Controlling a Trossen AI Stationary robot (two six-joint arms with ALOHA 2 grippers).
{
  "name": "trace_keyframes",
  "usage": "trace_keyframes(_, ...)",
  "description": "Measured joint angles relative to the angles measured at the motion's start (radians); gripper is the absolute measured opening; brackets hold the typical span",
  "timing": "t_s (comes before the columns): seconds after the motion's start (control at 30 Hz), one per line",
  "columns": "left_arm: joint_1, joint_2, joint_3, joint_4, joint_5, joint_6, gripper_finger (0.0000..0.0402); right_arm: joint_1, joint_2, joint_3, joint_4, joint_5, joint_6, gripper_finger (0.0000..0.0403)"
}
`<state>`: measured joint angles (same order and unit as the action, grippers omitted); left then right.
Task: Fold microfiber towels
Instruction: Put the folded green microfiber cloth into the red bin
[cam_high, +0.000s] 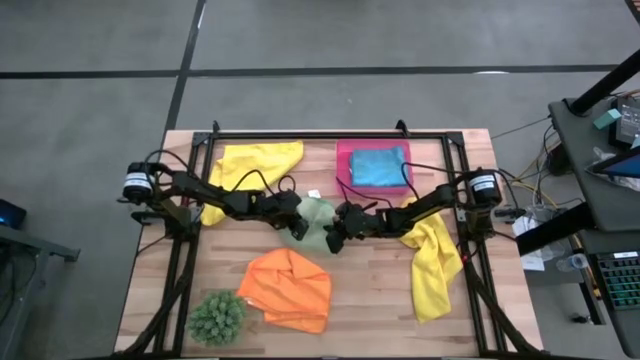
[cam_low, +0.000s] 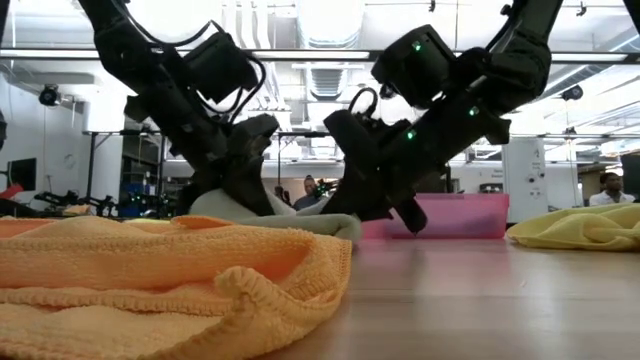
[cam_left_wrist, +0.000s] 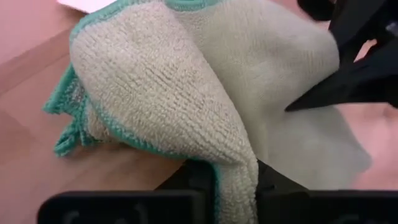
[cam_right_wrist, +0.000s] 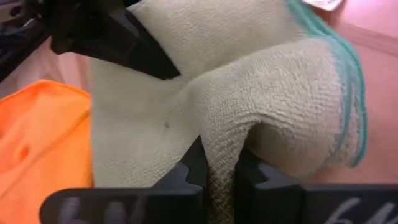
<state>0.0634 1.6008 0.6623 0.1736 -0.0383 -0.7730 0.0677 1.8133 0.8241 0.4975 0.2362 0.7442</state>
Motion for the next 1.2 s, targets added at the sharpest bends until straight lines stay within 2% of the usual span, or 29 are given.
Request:
trace_keyframes(0.27,-0.017,-0.085,0.013,0.024,-0.094,0.029,0.0017,0.002,-0.116,-0.001,-0.069,0.001,-0.079,0.0019)
trace_keyframes(0.53,-0.011,-0.099,0.014,0.335,-0.158,0.100,0.0017,-0.045,-0.322,-0.001,-0.286,0.031,-0.192,0.0018)
trace_keyframes(0.7,0.004,-0.056,0.049,0.395,-0.184,0.109,0.0017,-0.099,-0.466,-0.001,-0.440,0.053,-0.261,0.0018)
trace_keyframes(0.83,0.027,-0.013,0.128,0.397,-0.230,0.157,0.0017,-0.152,-0.561,-0.001,-0.535,0.053,-0.319,0.0018)
trace_keyframes(1.0,0.070,0.062,0.269,0.391,-0.232,0.204,0.0018,-0.225,-0.644,-0.001,-0.616,0.052,-0.385,0.0018)
trace_keyframes(1.2,0.118,0.214,0.443,0.399,-0.229,0.211,0.0018,-0.323,-0.724,0.008,-0.753,0.047,-0.471,0.0018)
